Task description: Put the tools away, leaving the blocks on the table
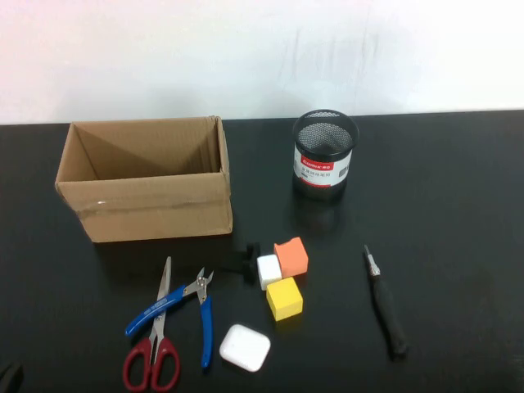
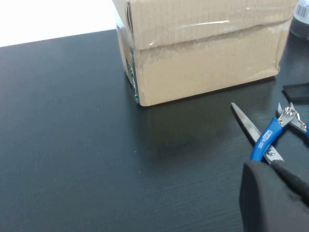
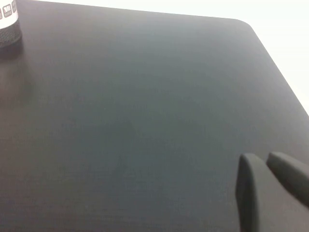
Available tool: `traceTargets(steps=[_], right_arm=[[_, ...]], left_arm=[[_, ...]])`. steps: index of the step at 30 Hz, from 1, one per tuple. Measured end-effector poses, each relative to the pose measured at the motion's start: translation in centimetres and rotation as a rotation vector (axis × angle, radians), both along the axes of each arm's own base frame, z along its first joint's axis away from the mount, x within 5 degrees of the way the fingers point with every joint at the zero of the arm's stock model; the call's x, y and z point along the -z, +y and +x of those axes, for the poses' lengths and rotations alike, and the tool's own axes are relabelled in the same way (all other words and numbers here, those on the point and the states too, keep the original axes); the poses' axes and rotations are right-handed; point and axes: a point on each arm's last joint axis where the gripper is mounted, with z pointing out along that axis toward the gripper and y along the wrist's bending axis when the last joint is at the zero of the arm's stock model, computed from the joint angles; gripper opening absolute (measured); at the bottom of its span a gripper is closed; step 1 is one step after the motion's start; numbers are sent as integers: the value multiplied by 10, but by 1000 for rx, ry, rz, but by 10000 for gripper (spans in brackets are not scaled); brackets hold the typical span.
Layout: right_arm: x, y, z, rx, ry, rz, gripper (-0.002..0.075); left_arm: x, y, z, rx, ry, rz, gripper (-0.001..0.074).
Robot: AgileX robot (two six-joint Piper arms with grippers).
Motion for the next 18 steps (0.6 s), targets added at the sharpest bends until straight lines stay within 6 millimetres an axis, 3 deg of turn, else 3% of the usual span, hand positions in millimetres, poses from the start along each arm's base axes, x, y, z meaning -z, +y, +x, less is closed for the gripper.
traceTargets(steps=[18], right_arm=[[-2, 1, 1, -6, -25, 0, -7]], left_arm=[[0, 0, 0, 1, 0, 0, -4]])
